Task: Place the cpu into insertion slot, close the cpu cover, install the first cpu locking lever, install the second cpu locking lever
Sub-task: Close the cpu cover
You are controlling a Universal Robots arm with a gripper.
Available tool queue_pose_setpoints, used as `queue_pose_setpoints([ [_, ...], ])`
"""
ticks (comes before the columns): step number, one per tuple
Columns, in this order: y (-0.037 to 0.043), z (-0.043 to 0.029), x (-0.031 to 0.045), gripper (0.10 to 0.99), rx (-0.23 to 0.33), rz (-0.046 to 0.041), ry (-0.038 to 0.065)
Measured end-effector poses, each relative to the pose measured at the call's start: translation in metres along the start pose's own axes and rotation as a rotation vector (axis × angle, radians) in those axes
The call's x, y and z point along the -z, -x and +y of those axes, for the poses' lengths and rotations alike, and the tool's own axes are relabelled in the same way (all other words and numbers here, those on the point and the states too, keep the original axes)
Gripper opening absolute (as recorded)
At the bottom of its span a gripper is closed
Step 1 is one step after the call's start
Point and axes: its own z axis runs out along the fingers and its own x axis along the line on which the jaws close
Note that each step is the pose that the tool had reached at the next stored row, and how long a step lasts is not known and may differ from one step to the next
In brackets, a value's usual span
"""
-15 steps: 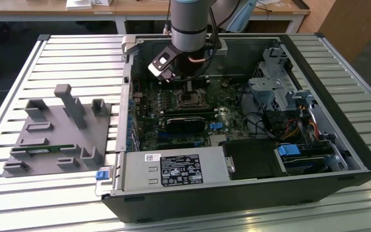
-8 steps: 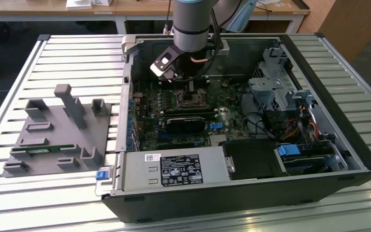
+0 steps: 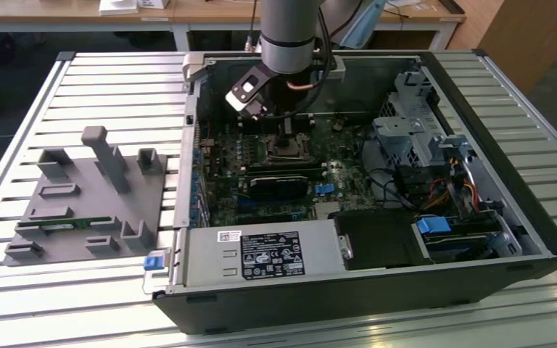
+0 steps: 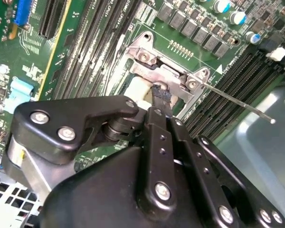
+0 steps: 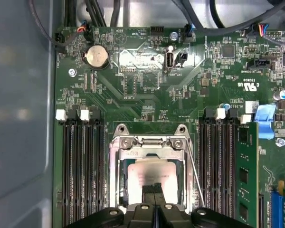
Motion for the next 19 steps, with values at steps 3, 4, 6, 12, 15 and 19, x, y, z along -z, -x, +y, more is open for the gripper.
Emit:
queue_pose_setpoints([
  [3,0.0002,-0.0053,0.0003,0.106,0.000,-0.0005,0.000],
  [4,0.0001,-0.0067,0.0001,0.106,0.000,-0.0003,0.000],
  [6,0.0001,-0.0073,-0.0005,0.106,0.000,-0.0002,0.000],
  [12,0.0002,-0.0075,-0.0045,0.106,0.000,-0.0004,0.000],
  [15,0.0001,-0.0064,-0.0056,0.106,0.000,-0.0006,0.000],
  [19,-0.0002,-0.0025,-0.0066,0.106,0.000,-0.0006,-0.001],
])
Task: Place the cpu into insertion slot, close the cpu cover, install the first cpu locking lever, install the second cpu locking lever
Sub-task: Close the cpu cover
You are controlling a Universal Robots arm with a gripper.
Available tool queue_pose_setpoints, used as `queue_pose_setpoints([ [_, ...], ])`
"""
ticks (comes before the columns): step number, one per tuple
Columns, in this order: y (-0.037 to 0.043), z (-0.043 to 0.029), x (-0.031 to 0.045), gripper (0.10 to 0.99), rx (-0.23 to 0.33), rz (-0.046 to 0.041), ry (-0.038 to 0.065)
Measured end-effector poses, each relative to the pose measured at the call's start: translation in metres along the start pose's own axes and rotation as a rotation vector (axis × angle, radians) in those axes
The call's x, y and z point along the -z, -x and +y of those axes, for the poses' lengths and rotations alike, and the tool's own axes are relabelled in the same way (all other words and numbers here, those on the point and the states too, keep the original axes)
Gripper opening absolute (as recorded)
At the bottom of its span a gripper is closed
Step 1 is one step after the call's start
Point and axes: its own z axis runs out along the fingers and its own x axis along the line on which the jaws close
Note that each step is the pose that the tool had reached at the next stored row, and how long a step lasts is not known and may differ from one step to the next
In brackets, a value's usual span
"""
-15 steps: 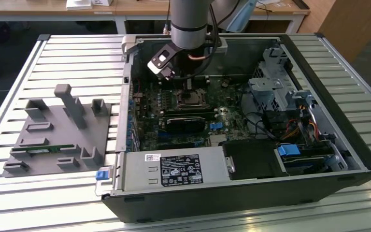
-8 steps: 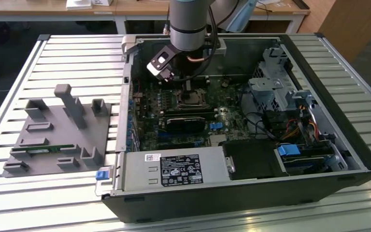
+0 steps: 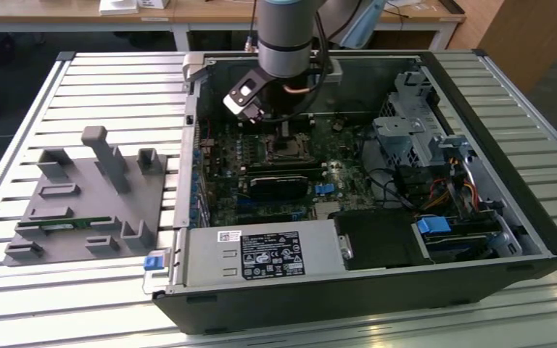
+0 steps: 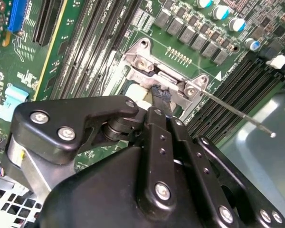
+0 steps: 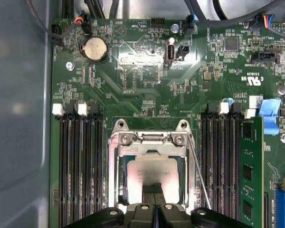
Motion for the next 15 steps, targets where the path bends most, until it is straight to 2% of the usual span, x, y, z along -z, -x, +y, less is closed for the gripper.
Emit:
queue_pose_setpoints([
  [5,-0.0010,0.0066,-0.0010,0.106,0.000,-0.0001,0.000],
  [7,-0.0011,0.0070,-0.0009,0.106,0.000,0.0008,0.000],
  [10,-0.0011,0.0068,0.0041,0.106,0.000,0.0008,0.000],
  [12,-0.0010,0.0034,0.0052,0.106,0.000,0.0010,0.001],
  [15,-0.0008,-0.0075,0.0056,0.106,0.000,0.0009,0.002],
])
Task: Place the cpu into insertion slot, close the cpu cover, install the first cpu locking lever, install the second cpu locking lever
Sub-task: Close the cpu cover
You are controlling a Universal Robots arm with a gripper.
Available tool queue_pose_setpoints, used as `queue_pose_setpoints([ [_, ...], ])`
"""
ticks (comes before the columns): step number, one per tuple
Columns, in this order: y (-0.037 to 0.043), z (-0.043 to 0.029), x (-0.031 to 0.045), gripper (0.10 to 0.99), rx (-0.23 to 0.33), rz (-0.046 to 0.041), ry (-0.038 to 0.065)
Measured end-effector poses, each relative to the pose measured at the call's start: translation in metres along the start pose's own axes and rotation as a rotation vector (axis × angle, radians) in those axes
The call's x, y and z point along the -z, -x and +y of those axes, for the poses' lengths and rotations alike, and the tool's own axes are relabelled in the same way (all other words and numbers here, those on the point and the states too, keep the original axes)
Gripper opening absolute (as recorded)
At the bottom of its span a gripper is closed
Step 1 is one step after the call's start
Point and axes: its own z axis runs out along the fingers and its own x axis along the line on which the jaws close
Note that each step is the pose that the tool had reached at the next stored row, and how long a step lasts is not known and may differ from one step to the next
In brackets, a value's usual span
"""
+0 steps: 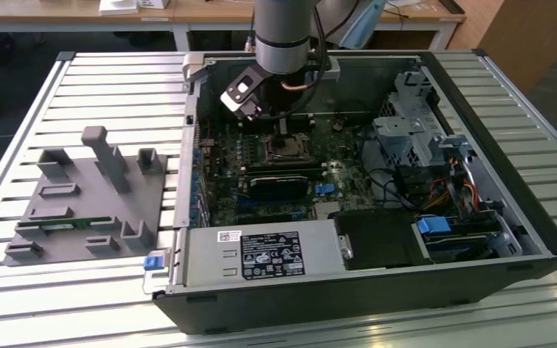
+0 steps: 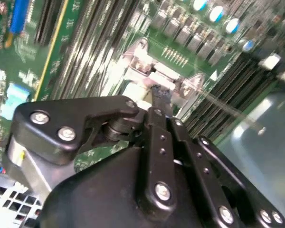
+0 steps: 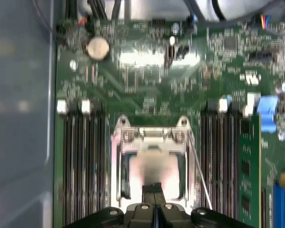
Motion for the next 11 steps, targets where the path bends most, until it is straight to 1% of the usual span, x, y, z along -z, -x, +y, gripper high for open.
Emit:
queue_pose_setpoints([
  [2,0.0000,-0.0025,-0.0004,0.106,0.000,0.0001,0.000],
  [7,0.0001,-0.0028,-0.0047,0.106,0.000,-0.0001,0.000],
  [11,0.0001,-0.0020,-0.0061,0.106,0.000,-0.0009,-0.001],
])
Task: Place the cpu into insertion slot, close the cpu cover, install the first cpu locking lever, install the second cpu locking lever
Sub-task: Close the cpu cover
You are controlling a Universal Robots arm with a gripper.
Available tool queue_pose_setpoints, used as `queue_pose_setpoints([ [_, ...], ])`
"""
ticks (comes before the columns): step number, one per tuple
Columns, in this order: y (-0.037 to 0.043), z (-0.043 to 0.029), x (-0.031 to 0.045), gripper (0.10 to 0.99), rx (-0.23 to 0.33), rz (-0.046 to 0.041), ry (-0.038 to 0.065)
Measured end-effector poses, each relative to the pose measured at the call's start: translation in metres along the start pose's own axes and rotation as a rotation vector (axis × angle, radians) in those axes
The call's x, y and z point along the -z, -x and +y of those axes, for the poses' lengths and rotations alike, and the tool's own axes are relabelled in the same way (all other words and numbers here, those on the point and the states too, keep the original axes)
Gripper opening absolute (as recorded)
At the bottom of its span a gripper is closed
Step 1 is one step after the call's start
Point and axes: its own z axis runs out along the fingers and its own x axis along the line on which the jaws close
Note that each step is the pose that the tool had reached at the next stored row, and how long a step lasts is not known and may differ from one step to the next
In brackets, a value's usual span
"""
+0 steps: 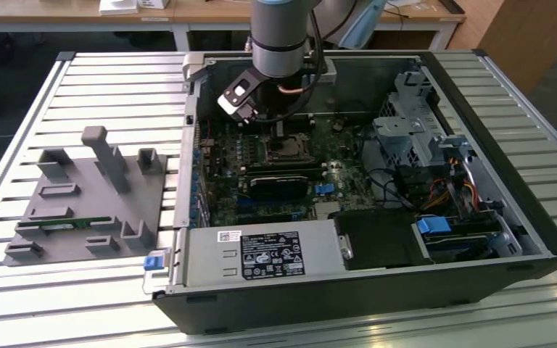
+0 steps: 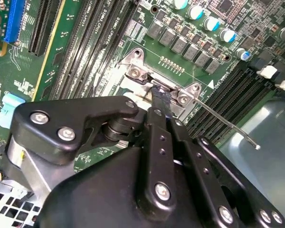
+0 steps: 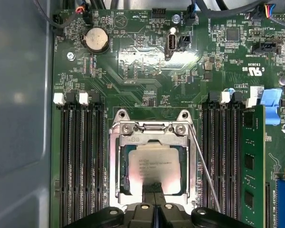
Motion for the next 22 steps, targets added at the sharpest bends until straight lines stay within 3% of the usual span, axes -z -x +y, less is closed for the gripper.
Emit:
queue_pose_setpoints([
  [9,-0.0044,0.0051,-0.0015,0.106,0.000,0.0026,0.001],
  [14,-0.0075,0.0059,-0.0014,0.106,0.000,0.0126,0.000],
  [17,-0.0081,0.0063,0.0016,0.106,0.000,0.0149,0.002],
  [22,-0.0078,0.0063,0.0129,0.106,0.000,0.0129,0.000],
])
